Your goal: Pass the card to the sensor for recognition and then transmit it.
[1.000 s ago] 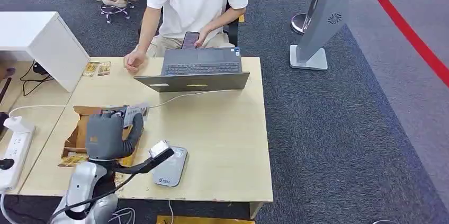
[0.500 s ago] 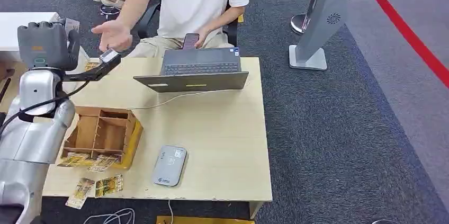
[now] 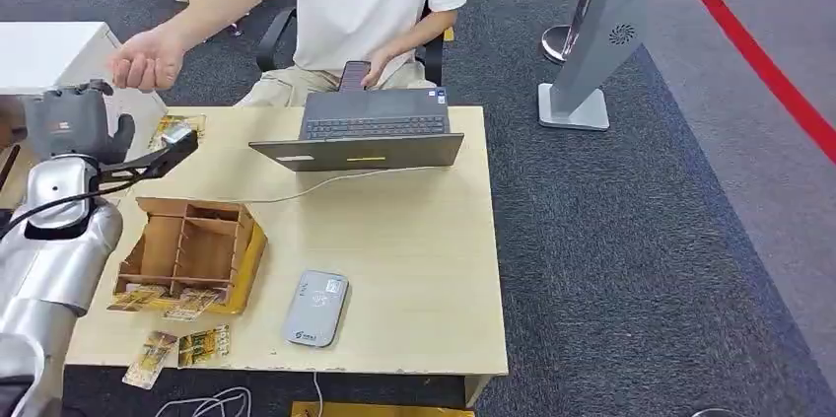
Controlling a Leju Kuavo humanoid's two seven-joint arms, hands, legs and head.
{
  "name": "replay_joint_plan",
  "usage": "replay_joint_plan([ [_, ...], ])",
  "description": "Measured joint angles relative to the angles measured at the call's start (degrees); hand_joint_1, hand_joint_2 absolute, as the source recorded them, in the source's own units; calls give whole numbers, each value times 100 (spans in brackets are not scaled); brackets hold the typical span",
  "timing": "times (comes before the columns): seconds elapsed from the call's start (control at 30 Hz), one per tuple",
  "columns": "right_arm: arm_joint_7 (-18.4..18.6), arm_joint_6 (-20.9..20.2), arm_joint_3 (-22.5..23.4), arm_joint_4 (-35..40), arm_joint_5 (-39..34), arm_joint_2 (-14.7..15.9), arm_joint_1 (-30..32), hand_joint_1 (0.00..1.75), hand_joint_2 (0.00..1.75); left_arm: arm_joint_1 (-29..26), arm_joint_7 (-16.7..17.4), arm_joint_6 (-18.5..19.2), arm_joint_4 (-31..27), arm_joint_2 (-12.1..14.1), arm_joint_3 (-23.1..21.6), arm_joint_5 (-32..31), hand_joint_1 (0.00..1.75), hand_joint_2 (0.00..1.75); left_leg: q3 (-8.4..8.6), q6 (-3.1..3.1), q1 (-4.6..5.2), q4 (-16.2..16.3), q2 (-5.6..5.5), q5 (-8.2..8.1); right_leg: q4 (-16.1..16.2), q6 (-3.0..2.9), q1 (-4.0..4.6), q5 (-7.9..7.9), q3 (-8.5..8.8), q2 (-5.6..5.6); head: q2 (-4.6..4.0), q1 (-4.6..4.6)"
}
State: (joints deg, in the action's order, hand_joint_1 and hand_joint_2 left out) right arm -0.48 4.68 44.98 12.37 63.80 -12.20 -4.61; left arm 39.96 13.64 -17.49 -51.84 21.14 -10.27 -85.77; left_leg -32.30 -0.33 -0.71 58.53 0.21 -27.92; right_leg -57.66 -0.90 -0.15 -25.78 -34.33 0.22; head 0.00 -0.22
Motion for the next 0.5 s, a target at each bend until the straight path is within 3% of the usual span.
replay_joint_plan([
  [0.3,-4,59,-59,0,50,-15,12,0,175,-507,-142,0,-496,0,44,41,0,175,0,0,-1,0,1,0,0,0,1,0,-2,1,0,-4],
  [0.5,-20,74,-59,2,46,-15,29,0,175,-965,-373,258,-1409,-61,41,380,0,175,-1,-2,-1,0,1,-3,0,0,1,0,-3,1,0,-9],
])
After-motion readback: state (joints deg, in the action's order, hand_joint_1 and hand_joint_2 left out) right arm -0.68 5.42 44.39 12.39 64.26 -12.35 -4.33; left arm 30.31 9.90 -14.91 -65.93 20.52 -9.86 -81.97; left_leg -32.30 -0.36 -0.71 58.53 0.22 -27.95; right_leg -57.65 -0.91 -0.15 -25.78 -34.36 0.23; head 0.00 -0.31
